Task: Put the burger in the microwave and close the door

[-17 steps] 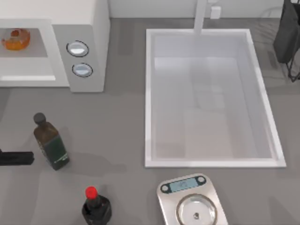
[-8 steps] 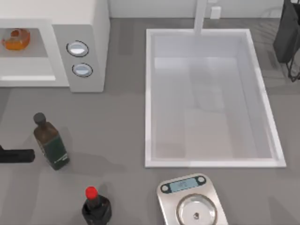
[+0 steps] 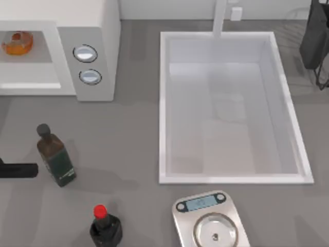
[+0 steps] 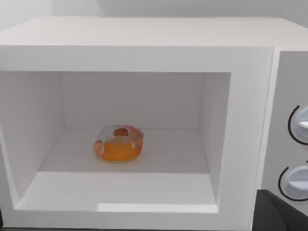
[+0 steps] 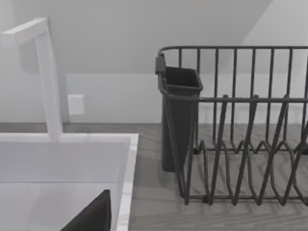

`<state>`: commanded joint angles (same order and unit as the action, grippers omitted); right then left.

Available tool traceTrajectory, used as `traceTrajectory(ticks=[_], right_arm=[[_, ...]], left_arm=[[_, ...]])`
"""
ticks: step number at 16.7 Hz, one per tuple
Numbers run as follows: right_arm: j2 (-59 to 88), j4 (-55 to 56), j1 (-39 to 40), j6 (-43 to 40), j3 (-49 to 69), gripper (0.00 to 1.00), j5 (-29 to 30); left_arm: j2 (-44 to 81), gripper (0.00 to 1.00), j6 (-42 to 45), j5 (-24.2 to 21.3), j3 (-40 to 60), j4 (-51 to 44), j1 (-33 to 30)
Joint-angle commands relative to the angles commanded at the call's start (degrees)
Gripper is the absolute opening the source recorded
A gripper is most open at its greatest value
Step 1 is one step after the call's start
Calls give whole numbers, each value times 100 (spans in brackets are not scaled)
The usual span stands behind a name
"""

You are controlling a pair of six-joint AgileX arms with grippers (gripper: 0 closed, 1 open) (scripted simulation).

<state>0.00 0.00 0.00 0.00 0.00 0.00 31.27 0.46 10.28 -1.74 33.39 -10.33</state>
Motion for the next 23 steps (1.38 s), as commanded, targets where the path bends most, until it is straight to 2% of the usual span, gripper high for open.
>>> traceTrajectory(ticks=[4,8,23], right_arm=[[0,0,0,0,0,100,0],[0,0,0,0,0,100,0],[0,0,0,0,0,100,0]], left_arm=[[231,0,239,-95,289,-260,320],[1051,0,967,-596,1258,-1170,1248],[5950,0,4561,-4160,6965,-6584,6045]])
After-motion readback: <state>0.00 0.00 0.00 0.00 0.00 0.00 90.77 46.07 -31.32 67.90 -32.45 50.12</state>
